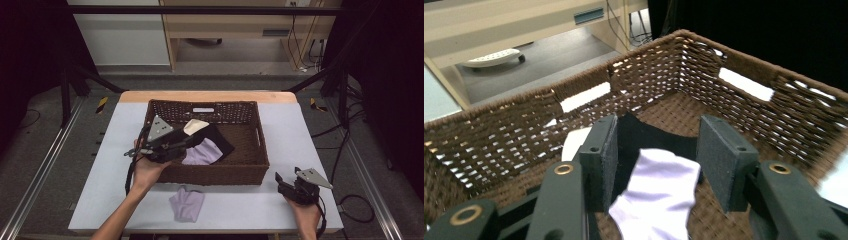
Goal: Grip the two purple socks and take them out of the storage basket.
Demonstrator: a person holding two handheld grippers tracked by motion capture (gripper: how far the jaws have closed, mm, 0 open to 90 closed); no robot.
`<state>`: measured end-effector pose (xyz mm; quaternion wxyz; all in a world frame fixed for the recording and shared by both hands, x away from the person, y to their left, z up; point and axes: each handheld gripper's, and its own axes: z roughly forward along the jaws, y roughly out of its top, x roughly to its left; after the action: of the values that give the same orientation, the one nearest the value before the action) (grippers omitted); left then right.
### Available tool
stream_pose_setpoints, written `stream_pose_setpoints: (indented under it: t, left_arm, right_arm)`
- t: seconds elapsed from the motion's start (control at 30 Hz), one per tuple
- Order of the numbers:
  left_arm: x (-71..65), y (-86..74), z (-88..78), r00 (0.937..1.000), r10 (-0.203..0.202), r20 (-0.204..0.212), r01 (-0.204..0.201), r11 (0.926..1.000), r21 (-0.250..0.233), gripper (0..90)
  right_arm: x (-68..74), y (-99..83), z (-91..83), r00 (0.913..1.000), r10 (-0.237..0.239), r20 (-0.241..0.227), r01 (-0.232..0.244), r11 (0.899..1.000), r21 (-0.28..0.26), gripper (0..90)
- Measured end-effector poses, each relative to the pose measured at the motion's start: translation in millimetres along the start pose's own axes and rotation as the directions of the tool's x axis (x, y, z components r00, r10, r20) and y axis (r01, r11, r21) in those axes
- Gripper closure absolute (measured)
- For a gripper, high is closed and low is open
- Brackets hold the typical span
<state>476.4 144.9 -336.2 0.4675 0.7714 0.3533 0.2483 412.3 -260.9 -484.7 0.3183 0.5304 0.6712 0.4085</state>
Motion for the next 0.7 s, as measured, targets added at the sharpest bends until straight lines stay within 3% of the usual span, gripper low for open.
stream_pose_setpoints:
  t: [0.2, 0.4, 0.7]
  left_arm:
    - [7.4, 11.5, 29.9, 0.9996, -0.004, -0.027, 0.005, 0.9995, 0.031, 51.1]
    - [6.7, 19.0, 58.2, 0.9997, -0.012, -0.022, 0.013, 0.999, 0.044, 51.1]
    - [6.4, 13.0, 92.4, 0.9997, -0.022, -0.003, 0.022, 0.9956, 0.092, 51.1]
  right_arm:
    - [-0.1, 0.1, 0.0, 1.0, 0.002, -0.002, -0.002, 1.0, 0.001, 26.7]
    - [-0.5, 0.2, 0.4, 1.0, 0.005, -0.002, -0.005, 1.0, 0.003, 27.1]
    - [-0.5, 0.2, 0.5, 1.0, 0.004, -0.004, -0.004, 1.0, 0.003, 27.3]
